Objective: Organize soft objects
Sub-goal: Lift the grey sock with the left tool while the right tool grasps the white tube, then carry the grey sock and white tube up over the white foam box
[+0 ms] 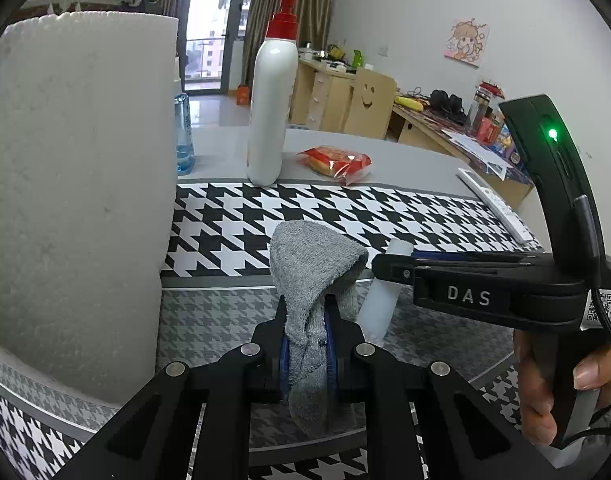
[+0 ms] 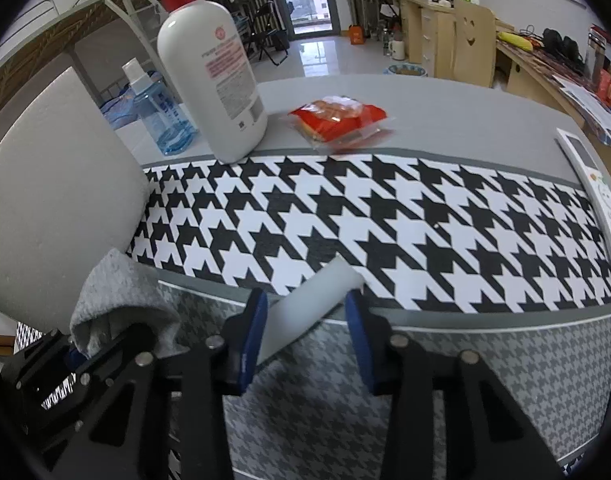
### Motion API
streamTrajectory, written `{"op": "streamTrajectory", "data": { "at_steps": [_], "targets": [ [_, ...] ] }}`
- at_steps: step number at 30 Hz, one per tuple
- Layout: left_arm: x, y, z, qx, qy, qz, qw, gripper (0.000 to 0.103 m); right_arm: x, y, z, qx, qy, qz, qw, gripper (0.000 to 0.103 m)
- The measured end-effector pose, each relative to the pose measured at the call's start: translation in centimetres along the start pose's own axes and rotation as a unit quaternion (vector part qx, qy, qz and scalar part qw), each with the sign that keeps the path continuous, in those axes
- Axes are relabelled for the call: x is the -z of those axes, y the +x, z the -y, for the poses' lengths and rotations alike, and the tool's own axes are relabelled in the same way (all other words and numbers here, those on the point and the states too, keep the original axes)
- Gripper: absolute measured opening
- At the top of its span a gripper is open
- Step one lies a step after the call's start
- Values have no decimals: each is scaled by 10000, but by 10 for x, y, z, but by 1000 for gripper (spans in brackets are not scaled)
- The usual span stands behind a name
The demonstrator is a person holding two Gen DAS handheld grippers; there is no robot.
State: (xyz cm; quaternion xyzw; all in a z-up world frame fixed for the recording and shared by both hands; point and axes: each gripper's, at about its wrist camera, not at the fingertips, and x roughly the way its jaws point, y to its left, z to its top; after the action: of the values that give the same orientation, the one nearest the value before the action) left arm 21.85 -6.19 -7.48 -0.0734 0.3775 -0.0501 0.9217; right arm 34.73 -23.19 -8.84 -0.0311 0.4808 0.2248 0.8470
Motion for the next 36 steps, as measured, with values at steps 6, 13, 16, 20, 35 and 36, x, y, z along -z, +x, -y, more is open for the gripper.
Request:
{"op": "streamTrajectory", "data": {
  "at_steps": [6,13,16,20,35,36],
  "targets": [
    [1,-1,3,-14,52,40,10000,15,-4,4,-2,112,45,5,9999,29],
    [1,-2,2,-9,75,57,10000,15,-6,-2,9,61,145,106,9998,9],
    [1,-2,2,-9,75,59,10000,15,-8,-11,8,60,86,202,9997,9],
    [1,-2,2,-9,67,60,10000,15,-9,-29,11,58,34,365,9993,9],
    [-1,-9,8,117,257,266,9992,15,4,-70,13,200,-46,961,9952,9],
    [-1,-10,9,121,278,286,9991,15,5,-71,12,201,-40,975,9950,9]
  ]
}}
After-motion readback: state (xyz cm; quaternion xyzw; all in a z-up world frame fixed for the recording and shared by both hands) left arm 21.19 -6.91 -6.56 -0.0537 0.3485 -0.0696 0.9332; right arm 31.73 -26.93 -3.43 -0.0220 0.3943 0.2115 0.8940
